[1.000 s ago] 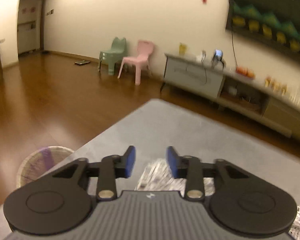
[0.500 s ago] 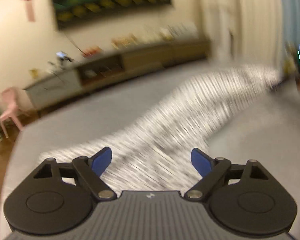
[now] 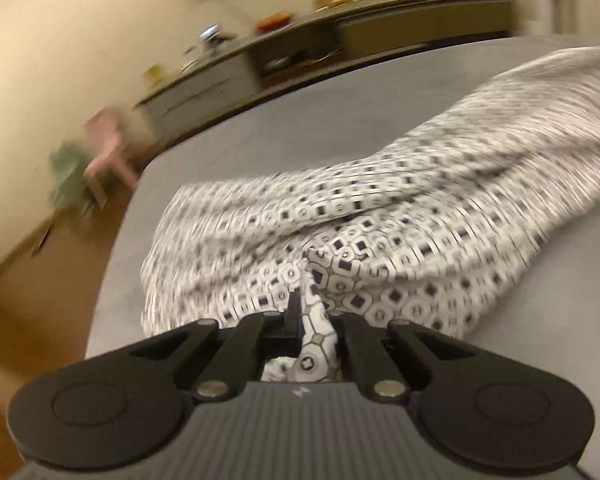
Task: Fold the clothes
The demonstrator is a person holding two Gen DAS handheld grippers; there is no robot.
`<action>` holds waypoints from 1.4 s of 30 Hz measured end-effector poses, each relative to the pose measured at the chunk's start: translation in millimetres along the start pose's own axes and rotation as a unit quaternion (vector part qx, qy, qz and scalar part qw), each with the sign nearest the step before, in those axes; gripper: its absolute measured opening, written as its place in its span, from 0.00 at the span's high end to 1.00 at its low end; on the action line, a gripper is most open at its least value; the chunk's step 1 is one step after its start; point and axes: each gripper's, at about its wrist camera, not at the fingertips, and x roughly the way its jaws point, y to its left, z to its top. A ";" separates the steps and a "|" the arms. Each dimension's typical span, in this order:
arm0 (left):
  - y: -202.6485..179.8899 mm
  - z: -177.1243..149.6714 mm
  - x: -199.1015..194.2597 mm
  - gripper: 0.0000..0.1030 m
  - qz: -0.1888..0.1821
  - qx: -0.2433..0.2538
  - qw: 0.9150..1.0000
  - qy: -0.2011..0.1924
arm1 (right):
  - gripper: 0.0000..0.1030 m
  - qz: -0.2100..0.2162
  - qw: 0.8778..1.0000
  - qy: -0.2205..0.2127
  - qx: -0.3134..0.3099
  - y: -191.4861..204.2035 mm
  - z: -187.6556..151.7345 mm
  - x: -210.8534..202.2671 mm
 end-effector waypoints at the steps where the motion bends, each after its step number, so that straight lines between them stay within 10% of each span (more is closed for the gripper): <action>1: 6.7 1.3 0.1 0.99 0.006 -0.010 1.000 0.006 | 0.97 -0.024 1.000 0.003 -0.007 -1.3 0.3 5.3; 7: 17.2 0.8 -14.1 0.90 -0.030 -0.041 0.999 -0.002 | 0.93 -0.170 0.985 0.020 -0.038 -2.0 -26.6 63.0; 11: 14.9 12.0 -29.1 0.84 -0.062 -0.047 0.996 -0.036 | 0.73 -0.012 0.992 0.046 -0.117 85.1 -76.0 36.6; 15: -5.0 21.1 -22.1 0.83 -0.077 -0.005 0.996 -0.044 | 0.52 0.138 0.950 0.105 -0.258 191.3 -155.2 16.7; 20: -16.8 16.5 -17.8 0.83 -0.083 0.012 0.996 -0.039 | 0.52 0.159 0.924 0.137 -0.320 229.4 -184.1 30.0; 25: -22.6 7.6 -9.1 0.86 -0.074 0.031 0.997 -0.012 | 0.75 0.157 0.903 0.163 -0.366 254.6 -202.7 48.3; 38: -30.7 7.1 3.3 0.90 -0.082 0.057 0.995 0.002 | 0.66 0.158 0.887 0.180 -0.394 265.1 -211.4 72.9; 42: -28.3 7.0 6.2 0.93 -0.087 0.054 0.995 0.002 | 1.00 0.156 0.891 0.183 -0.386 264.8 -197.0 79.2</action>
